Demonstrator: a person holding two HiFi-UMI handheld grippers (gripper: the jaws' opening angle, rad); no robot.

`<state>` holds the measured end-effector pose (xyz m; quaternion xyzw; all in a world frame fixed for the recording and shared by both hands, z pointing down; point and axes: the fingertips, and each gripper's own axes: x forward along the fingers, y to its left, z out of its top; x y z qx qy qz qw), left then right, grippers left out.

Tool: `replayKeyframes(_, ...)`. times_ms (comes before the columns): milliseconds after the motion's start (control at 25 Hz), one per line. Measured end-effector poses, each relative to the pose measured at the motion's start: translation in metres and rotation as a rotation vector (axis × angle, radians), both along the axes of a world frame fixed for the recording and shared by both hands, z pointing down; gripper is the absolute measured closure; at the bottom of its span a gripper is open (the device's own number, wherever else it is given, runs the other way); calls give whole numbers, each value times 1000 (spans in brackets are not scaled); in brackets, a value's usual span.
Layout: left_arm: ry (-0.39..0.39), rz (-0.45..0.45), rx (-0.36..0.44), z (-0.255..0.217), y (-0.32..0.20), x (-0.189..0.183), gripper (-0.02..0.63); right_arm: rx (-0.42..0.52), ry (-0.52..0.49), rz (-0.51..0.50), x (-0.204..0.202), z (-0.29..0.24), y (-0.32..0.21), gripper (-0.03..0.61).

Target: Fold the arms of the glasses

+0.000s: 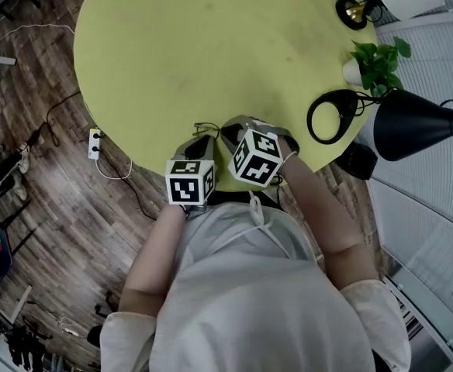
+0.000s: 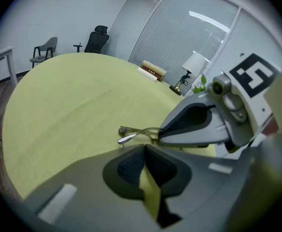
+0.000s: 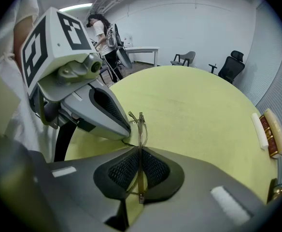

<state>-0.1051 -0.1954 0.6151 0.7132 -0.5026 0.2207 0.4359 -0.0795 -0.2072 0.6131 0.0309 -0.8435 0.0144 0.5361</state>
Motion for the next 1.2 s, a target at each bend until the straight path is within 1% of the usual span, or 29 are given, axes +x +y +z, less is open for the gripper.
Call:
replayKeyframes(120,-12,18,5,1,0,2,607,48,27,-41,0,5,0,563)
replayKeyframes(200,-15,31,4,1,0,4,607,52,26,-43,1,5,-1,565)
replayKeyframes(320,-15,40,4,1,-1,4,607,25,1,-10,0,3,-2,561)
replayKeyframes(400,-11,44,1,1,-1,5,607,16,-25,29,-1,3,-4,556)
replayKeyframes(440,-7,47,-1,1,-1,5,607,16,-39,51,-1,2,-6,537)
replayKeyframes(520,1,54,2,0,-1,5,607,22,-67,84,-1,-1,-9,481)
replayKeyframes(600,1,49,27,-5,-3,3,607,24,-102,109,1,-6,-9,437)
replayKeyframes(680,1,37,74,-18,-7,1,607,29,-160,151,3,-17,-11,433)
replayKeyframes(760,-3,34,127,-35,-12,0,607,42,-239,209,5,-35,-14,438)
replayKeyframes(840,-25,51,191,-54,-16,-1,607,56,-324,275,7,-55,-18,483)
replayKeyframes(920,-65,80,270,-76,-20,-1,607,80,-408,345,13,-76,-22,529)
replayKeyframes(960,-87,91,313,-88,-22,-1,607,99,-447,381,17,-87,-24,561)
replayKeyframes(1000,-104,96,356,-101,-23,-1,607,122,-483,417,22,-99,-26,573)
replayKeyframes(1080,-116,91,432,-129,-24,1,607,173,-544,481,33,-125,-28,578)
replayKeyframes(1200,-106,66,532,-173,-25,3,607,249,-620,562,49,-162,-30,578)
